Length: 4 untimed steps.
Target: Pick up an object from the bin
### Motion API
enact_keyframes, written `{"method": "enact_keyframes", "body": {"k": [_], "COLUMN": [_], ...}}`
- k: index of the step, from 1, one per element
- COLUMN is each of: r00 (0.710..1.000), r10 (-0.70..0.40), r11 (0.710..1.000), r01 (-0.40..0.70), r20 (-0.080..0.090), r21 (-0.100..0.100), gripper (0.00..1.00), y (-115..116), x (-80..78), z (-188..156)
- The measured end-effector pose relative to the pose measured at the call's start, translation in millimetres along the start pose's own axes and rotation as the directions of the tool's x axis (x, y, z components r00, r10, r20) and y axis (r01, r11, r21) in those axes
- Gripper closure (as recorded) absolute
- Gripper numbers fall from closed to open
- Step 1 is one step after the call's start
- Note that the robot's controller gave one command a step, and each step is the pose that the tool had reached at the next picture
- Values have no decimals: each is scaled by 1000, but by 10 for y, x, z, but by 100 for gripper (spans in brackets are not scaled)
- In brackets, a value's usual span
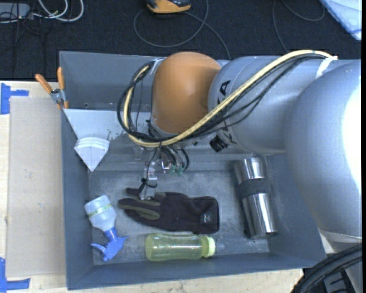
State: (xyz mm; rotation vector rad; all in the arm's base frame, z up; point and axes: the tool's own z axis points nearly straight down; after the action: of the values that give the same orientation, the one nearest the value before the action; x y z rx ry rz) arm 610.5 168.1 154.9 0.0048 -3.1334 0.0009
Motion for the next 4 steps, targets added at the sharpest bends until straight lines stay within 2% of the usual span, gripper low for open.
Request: {"method": "enact_keyframes", "body": {"k": [1, 2, 3, 4], "r00": [1000, 994, 980, 911], "r10": [3, -110, -200, -411], "r11": [1000, 994, 980, 912], "r01": [-3, 110, 200, 411], "r20": [7, 14, 7, 16], "r21": [-1, -1, 3, 2], "gripper": [0, 0, 0, 100], "y": [-7, -144, 61, -225], "x": [-18, 29, 246, 158], "z": [-50, 202, 814, 831]}}
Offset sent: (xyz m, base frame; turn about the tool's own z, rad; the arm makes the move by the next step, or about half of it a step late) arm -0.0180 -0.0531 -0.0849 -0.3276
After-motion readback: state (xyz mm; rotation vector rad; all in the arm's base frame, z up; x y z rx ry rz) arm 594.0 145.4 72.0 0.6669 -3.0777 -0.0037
